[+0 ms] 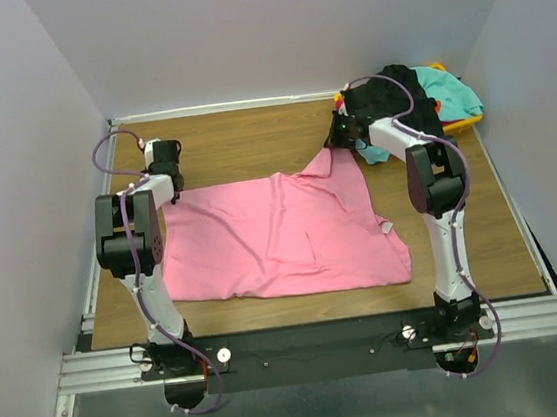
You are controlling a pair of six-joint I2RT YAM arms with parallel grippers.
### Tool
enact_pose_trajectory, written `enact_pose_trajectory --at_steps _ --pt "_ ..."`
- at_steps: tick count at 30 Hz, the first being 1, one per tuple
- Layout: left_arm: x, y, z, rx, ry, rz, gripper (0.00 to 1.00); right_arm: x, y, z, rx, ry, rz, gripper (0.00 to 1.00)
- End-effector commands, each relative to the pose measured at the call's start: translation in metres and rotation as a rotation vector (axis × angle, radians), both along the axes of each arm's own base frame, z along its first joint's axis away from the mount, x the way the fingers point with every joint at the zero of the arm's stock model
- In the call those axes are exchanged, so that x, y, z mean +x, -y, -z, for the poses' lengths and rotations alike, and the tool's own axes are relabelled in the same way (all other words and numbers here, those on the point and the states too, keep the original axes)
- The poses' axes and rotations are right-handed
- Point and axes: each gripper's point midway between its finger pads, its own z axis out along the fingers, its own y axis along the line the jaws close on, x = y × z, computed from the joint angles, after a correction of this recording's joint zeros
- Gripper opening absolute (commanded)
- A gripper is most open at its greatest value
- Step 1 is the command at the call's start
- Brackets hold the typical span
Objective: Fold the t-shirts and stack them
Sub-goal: Fold the tshirt
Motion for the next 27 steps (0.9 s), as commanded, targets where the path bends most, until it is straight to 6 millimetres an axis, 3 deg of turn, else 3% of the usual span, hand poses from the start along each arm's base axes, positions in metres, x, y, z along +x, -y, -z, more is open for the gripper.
enact_pose_trajectory --at_steps 1,8,11,16,22,23,24,25,27 --pt "0.000 -0.028 -0.023 0.034 0.049 -0.086 0.00 0.017 -0.003 -0.045 0.014 0.089 0.009 0.01" --pt "0.016 -0.031 -0.037 0.022 0.093 -0.088 0.00 0.034 -0.006 -0.081 0.035 0.151 0.013 0.01" --pt "0.025 -0.031 -0.040 0.022 0.100 -0.079 0.00 0.039 -0.006 -0.088 0.021 0.158 0.013 0.01" --pt "0.047 -0.036 -0.063 0.050 0.146 -0.077 0.00 0.049 -0.005 -0.118 0.017 0.202 0.022 0.01" --pt "0.048 -0.038 -0.088 0.066 0.236 -0.069 0.00 0.028 -0.006 -0.132 0.035 0.190 0.003 0.00" --pt "0.047 -0.036 -0.098 0.064 0.264 -0.062 0.00 0.019 -0.004 -0.121 0.026 0.160 0.000 0.01" --pt "0.044 -0.036 -0.096 0.062 0.270 -0.058 0.00 0.015 -0.004 -0.120 0.020 0.154 -0.001 0.01" --pt "0.043 -0.035 -0.102 0.057 0.286 -0.055 0.00 0.009 -0.005 -0.132 0.021 0.171 -0.006 0.00" --pt "0.037 -0.034 -0.101 0.055 0.283 -0.054 0.00 -0.011 -0.006 -0.123 0.002 0.138 -0.013 0.00"
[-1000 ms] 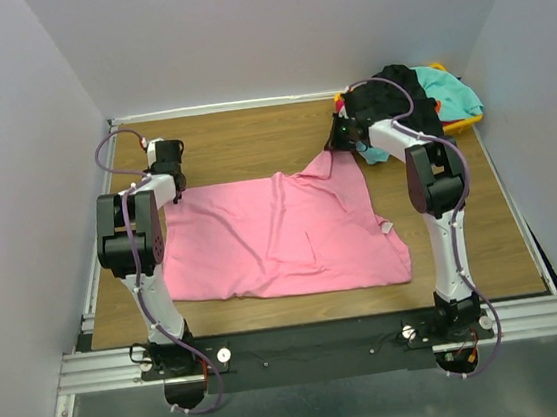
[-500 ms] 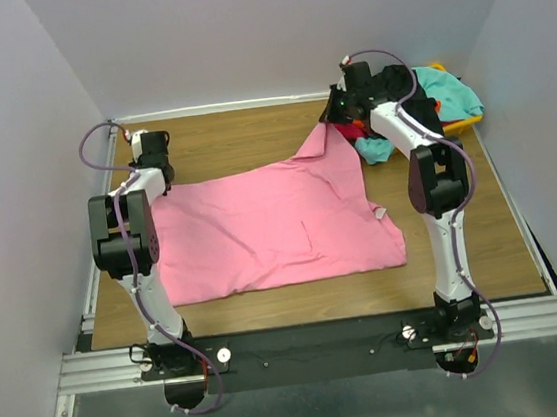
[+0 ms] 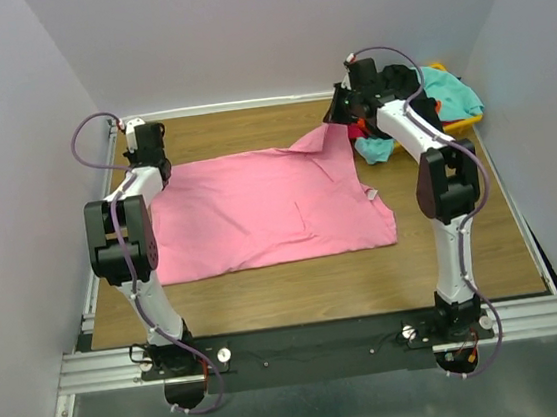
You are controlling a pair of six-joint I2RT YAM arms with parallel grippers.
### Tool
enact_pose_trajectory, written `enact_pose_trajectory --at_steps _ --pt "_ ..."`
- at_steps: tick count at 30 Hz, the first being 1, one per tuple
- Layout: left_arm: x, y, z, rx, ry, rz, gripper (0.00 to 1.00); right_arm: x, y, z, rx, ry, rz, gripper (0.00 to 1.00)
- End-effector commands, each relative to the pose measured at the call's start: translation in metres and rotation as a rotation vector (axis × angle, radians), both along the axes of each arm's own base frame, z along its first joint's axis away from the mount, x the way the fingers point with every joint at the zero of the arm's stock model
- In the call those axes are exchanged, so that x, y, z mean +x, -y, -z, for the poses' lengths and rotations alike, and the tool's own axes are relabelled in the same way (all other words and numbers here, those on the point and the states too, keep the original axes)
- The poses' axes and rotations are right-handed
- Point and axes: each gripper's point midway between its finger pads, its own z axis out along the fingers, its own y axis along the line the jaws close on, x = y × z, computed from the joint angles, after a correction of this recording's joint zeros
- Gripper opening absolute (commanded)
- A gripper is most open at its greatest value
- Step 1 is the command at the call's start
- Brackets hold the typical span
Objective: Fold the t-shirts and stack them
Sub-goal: Fold the tshirt
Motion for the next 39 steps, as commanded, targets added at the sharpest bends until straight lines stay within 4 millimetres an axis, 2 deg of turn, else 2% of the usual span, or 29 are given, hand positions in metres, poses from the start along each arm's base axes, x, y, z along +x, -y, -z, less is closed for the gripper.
enact_pose_trajectory --at_steps 1,2,3,4,5,6,8,9,10,11,12,13,15,17,19,20,22,23,24,25,26,27,30,31,39 --pt "-0.003 -0.003 -0.030 0.016 0.088 0.001 0.00 -0.030 0.000 -0.018 -0.029 -0.002 -0.013 0.00" --pt "-0.005 -0.003 -0.032 0.017 0.091 -0.003 0.00 -0.038 -0.004 -0.030 -0.027 0.017 -0.020 0.00" --pt "-0.005 -0.003 -0.032 0.015 0.104 -0.002 0.00 -0.047 -0.005 -0.019 -0.040 -0.011 -0.022 0.01" --pt "-0.006 -0.002 -0.032 0.013 0.104 -0.001 0.00 -0.052 -0.004 -0.018 -0.048 -0.012 -0.015 0.00" --pt "-0.007 -0.001 -0.034 0.009 0.109 0.002 0.00 -0.059 -0.007 -0.029 -0.046 0.005 -0.021 0.01" --pt "-0.010 -0.001 -0.029 0.007 0.102 0.000 0.00 -0.068 -0.005 -0.016 -0.059 -0.023 -0.017 0.00" --pt "-0.014 -0.002 -0.030 0.012 0.105 -0.007 0.00 -0.079 -0.006 -0.018 -0.058 -0.020 -0.018 0.01" --pt "-0.017 -0.003 -0.028 0.013 0.100 -0.013 0.00 -0.085 -0.005 -0.027 -0.054 -0.001 -0.016 0.01" --pt "-0.018 -0.004 -0.029 0.016 0.101 -0.017 0.00 -0.093 -0.002 -0.018 -0.063 -0.015 -0.011 0.01" --pt "-0.018 -0.004 -0.029 0.015 0.104 -0.018 0.00 -0.097 -0.001 -0.018 -0.064 -0.014 -0.008 0.00" --pt "-0.019 -0.004 -0.029 0.015 0.104 -0.018 0.00 -0.102 0.002 -0.027 -0.062 0.004 0.000 0.01" --pt "-0.019 -0.002 -0.029 0.011 0.104 -0.011 0.00 -0.107 0.004 -0.020 -0.070 -0.005 0.002 0.00" --pt "-0.018 -0.002 -0.030 0.007 0.109 -0.009 0.00 -0.108 0.007 -0.028 -0.075 0.015 0.012 0.01" --pt "-0.018 0.000 -0.030 0.002 0.114 -0.003 0.00 -0.098 0.013 -0.043 -0.093 0.058 0.048 0.00" --pt "-0.019 0.000 -0.028 0.001 0.111 -0.003 0.00 -0.091 0.012 -0.049 -0.096 0.078 0.050 0.00" --pt "-0.019 0.000 -0.028 0.003 0.111 -0.002 0.00 -0.082 0.014 -0.061 -0.106 0.111 0.072 0.01" --pt "-0.018 0.001 -0.027 0.001 0.108 0.001 0.00 -0.071 0.014 -0.063 -0.118 0.125 0.082 0.00" --pt "-0.018 0.000 -0.027 0.002 0.108 -0.001 0.00 -0.066 0.013 -0.054 -0.129 0.115 0.079 0.01" --pt "-0.018 -0.001 -0.026 0.004 0.105 -0.001 0.00 -0.058 0.012 -0.063 -0.128 0.138 0.082 0.00" --pt "-0.019 -0.001 -0.025 0.008 0.101 -0.004 0.00 -0.054 0.011 -0.063 -0.129 0.142 0.083 0.01" --pt "-0.019 -0.002 -0.024 0.010 0.099 -0.004 0.00 -0.048 0.010 -0.050 -0.143 0.123 0.080 0.01" --pt "-0.019 -0.002 -0.023 0.011 0.098 -0.007 0.00 -0.039 0.010 -0.060 -0.137 0.149 0.086 0.00" --pt "-0.020 -0.003 -0.022 0.017 0.091 -0.012 0.00 -0.022 0.003 -0.043 -0.155 0.140 0.071 0.00" --pt "-0.021 -0.004 -0.019 0.019 0.085 -0.012 0.00 -0.014 -0.002 -0.053 -0.143 0.167 0.060 0.00" --pt "-0.023 -0.007 -0.013 0.033 0.064 -0.025 0.00 0.027 -0.015 -0.044 -0.175 0.223 0.009 0.00"
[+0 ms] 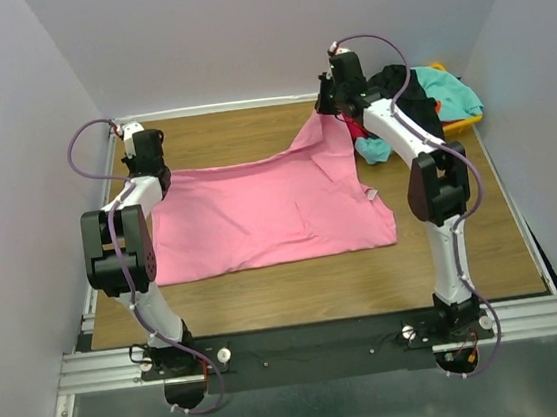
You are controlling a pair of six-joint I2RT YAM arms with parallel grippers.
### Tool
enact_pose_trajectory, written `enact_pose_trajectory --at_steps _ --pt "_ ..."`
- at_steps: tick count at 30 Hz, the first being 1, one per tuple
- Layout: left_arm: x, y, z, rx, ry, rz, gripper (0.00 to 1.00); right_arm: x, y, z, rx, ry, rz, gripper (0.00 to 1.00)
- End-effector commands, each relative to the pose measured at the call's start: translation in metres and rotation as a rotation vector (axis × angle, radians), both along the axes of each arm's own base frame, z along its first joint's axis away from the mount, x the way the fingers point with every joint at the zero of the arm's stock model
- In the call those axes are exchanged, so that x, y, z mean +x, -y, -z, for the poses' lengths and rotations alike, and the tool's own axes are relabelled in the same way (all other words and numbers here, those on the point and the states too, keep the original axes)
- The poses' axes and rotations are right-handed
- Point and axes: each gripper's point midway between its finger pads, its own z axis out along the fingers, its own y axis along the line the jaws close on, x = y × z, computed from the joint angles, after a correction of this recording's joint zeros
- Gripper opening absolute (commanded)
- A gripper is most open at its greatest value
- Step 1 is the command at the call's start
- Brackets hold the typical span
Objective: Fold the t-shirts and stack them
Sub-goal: Fold the tshirt
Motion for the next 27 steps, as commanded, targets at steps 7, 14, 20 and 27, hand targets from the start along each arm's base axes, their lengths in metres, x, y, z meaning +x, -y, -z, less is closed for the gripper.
enact_pose_trajectory --at_steps 7,14,20,27 --pt "-0.005 -0.013 0.001 0.039 -0.008 -0.042 0.00 0.041 -0.005 -0.004 -0.078 0.104 -0.053 0.01" --pt "-0.007 -0.018 0.004 0.041 -0.017 -0.057 0.00 0.058 -0.009 0.003 -0.124 0.144 -0.089 0.01" --pt "-0.009 -0.021 0.008 0.044 -0.031 -0.062 0.00 0.069 -0.017 0.004 -0.150 0.183 -0.147 0.04" --pt "-0.008 -0.021 0.012 0.044 -0.041 -0.065 0.00 0.067 -0.022 0.022 -0.171 0.166 -0.204 0.08"
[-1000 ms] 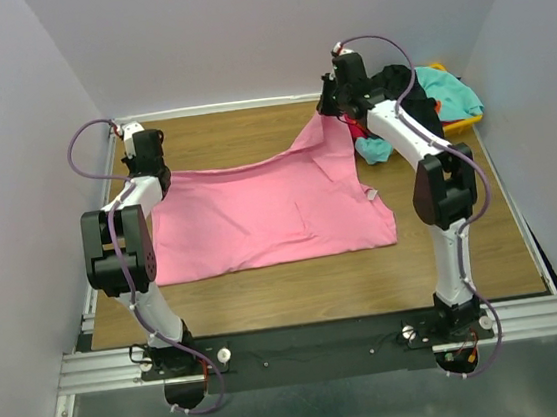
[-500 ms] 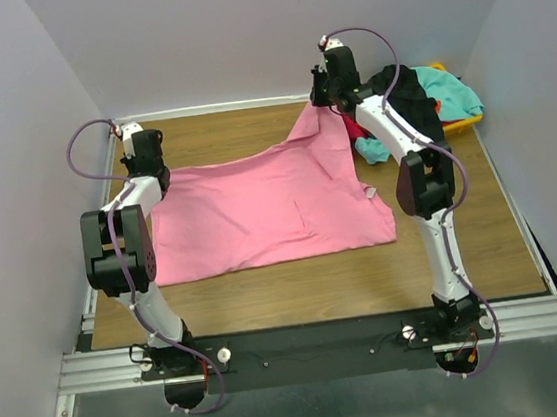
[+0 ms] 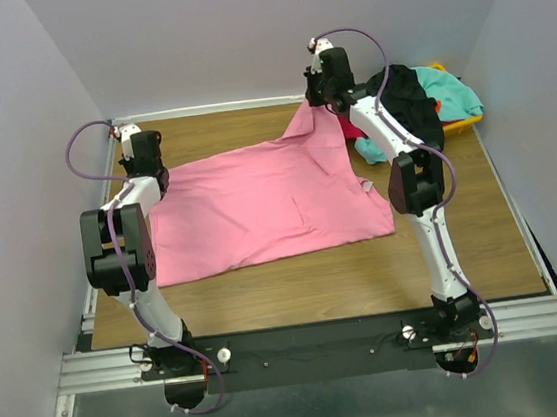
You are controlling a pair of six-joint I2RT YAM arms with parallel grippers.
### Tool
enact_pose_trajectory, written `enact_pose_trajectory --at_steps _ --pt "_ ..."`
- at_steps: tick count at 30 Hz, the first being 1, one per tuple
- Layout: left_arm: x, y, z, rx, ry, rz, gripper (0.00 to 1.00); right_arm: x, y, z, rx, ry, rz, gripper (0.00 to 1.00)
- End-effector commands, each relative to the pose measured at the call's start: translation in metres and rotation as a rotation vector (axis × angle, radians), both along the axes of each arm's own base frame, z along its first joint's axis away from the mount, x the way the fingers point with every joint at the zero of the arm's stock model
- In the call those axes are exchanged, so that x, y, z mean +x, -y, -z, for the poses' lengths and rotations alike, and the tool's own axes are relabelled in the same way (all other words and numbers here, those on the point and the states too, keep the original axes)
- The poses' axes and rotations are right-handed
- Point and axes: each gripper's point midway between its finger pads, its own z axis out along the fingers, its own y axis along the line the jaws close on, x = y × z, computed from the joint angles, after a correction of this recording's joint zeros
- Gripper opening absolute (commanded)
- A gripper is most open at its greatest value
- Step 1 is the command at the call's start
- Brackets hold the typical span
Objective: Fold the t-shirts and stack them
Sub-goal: Fold the tshirt
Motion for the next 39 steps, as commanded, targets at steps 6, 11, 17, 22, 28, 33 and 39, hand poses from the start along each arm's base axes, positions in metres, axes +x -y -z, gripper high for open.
enact_pose_trajectory --at_steps 6,11,17,22,28,33,39 --pt "-0.005 -0.012 0.012 0.019 -0.030 -0.049 0.00 0.001 -0.005 0.022 0.022 -0.037 -0.022 0.74" --pt "-0.004 -0.010 0.012 0.011 -0.028 -0.038 0.00 -0.019 0.022 0.044 0.036 -0.141 0.090 0.97" --pt "-0.003 -0.008 0.010 0.003 -0.021 -0.031 0.00 -0.054 0.066 0.076 0.040 -0.273 0.168 0.95" --pt "-0.003 -0.008 0.010 0.001 -0.020 -0.030 0.00 -0.074 0.079 0.090 0.027 -0.308 0.190 0.92" --pt "-0.003 -0.007 0.010 0.001 -0.020 -0.029 0.00 -0.087 0.085 0.081 0.037 -0.296 0.198 0.91" --pt "-0.004 -0.008 0.011 0.002 -0.024 -0.035 0.00 -0.103 0.087 0.090 0.041 -0.331 0.184 0.83" --pt "-0.003 -0.008 0.011 -0.001 -0.024 -0.033 0.00 -0.108 0.078 0.094 0.086 -0.334 0.137 0.72"
